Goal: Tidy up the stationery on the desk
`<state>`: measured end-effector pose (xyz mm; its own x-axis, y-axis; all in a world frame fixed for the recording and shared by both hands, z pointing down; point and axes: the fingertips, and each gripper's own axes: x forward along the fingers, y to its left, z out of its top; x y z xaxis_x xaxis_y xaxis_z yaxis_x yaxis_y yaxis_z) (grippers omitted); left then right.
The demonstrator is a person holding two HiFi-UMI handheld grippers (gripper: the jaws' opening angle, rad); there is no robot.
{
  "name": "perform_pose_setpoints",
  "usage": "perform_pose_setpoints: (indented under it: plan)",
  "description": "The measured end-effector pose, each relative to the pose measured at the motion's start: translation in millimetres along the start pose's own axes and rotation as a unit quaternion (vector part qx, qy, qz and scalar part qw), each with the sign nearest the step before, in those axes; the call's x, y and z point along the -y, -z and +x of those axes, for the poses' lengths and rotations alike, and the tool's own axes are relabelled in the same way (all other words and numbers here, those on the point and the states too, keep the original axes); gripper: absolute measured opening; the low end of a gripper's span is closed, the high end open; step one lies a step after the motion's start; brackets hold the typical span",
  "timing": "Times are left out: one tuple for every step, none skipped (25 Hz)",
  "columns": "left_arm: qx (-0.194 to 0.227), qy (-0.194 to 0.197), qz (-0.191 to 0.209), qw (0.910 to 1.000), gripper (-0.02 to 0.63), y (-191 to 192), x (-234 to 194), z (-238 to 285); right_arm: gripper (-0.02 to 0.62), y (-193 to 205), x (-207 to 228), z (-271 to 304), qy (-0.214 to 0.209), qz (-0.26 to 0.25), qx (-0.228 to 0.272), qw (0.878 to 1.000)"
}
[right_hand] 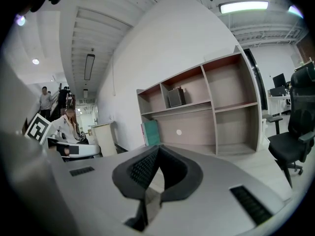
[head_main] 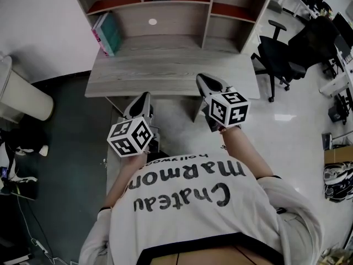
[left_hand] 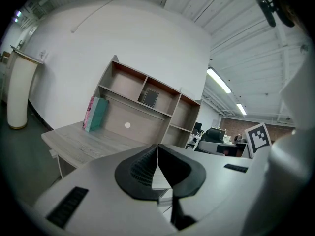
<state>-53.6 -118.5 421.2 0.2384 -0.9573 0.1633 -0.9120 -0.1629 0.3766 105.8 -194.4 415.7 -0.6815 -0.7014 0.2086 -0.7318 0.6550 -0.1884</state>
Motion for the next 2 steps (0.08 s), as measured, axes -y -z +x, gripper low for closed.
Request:
perform_pose_setpoints:
  plan:
    - [-0.001, 0.0, 0.0, 1.0, 0.017, 0.8, -0.2, -0.2, 0.014, 0.7, -0.3, -0.1, 0.0, 0.0, 0.0, 1.0]
    - [-0.001, 0.0, 0.0, 1.0, 0.017, 1.6, -0.3, -0.4, 0.014, 1.4, -0.7, -0.1, 0.0, 0.0, -0.001, 1.0]
